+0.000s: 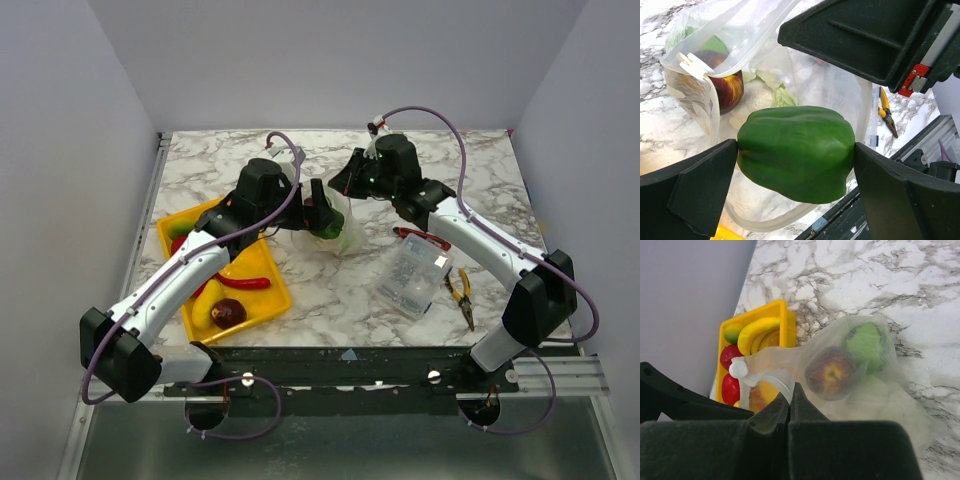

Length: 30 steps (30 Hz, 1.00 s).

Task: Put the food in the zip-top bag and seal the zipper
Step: Place the fake vegetable in the zipper food storage bag.

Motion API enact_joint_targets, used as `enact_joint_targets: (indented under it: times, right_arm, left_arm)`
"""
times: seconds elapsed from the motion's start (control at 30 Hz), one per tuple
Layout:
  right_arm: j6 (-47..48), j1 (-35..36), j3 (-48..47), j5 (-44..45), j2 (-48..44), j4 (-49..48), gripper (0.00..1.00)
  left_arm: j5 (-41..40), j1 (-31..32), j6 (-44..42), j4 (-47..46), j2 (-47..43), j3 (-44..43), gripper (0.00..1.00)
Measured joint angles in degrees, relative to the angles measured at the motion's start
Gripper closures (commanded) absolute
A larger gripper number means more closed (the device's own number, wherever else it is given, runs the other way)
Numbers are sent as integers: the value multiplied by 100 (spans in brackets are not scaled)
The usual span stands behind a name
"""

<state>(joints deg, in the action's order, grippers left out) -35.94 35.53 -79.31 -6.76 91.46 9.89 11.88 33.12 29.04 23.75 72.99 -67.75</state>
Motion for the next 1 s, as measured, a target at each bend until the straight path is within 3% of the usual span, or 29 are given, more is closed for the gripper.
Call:
enact_joint_targets:
  times: [0.77, 0.8, 0.87, 0.9, 0.93, 0.97, 1.0]
  right_arm:
    - [4, 0, -2, -2, 52, -2, 99]
    - [7, 0, -2, -2, 52, -2, 99]
    - [7, 0, -2, -7, 66, -4, 99]
    - [7, 0, -4, -7, 79, -9, 99]
    - [7, 0, -13, -17, 96, -7, 100]
    - [4, 0, -24, -22, 118, -11, 99]
    - [4, 0, -33, -28, 138, -22, 100]
  left_arm:
    - [361, -299, -343, 122, 42, -125, 2]
    - [293, -291, -376, 151, 39, -125, 6]
    - [-116, -151, -549, 308, 35, -179, 27]
    - [-330, -11, -643, 376, 35, -221, 30]
    - [-444, 83, -721, 407, 35, -247, 26]
    - [-616, 254, -807, 444, 37, -308, 7]
    - [-697, 365, -863, 452, 37, -339, 2]
